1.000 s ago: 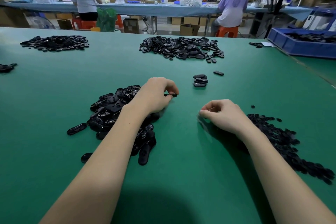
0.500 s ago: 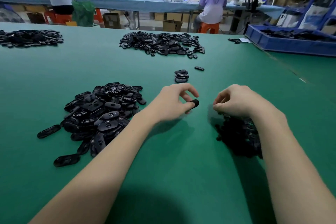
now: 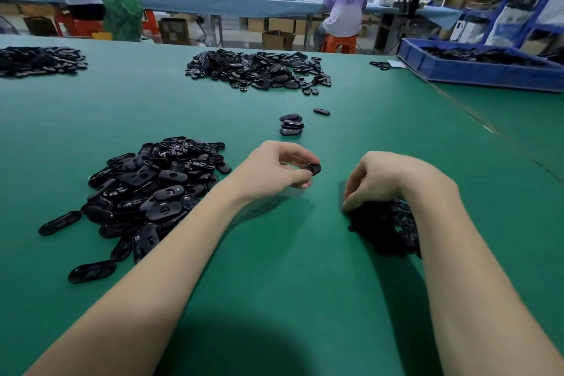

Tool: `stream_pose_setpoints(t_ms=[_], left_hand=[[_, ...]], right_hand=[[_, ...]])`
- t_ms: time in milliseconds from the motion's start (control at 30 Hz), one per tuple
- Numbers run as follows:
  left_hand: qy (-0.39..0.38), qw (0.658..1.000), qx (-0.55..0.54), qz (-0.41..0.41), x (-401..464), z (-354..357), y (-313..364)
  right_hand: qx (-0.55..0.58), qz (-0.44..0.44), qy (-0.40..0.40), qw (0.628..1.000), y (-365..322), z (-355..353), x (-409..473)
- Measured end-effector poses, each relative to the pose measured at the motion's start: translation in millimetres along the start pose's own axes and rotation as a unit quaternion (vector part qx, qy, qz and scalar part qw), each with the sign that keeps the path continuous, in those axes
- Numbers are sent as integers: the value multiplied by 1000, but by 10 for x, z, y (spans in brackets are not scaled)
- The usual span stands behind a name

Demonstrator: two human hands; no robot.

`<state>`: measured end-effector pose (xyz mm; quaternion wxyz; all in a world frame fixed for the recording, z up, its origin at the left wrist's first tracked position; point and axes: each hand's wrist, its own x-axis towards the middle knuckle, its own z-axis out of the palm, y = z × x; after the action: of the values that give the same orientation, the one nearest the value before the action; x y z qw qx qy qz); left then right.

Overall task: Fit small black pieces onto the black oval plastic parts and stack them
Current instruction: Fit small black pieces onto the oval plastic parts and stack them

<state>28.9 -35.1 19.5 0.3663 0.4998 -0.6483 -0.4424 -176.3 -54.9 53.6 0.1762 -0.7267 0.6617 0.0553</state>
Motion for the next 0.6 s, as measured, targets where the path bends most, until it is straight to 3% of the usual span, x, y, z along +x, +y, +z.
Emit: stream_pose_setpoints(t_ms=[133, 333, 600], left_hand=[[-3, 999, 45, -6, 0, -35, -8], [12, 1000, 15, -3, 5, -40, 1], [35, 997, -73, 12, 42, -5, -29]], right_hand=[[43, -28, 35, 998, 15, -8, 36], [369, -108, 37, 922, -2, 8, 45], [452, -83, 33, 887, -59, 93, 93]])
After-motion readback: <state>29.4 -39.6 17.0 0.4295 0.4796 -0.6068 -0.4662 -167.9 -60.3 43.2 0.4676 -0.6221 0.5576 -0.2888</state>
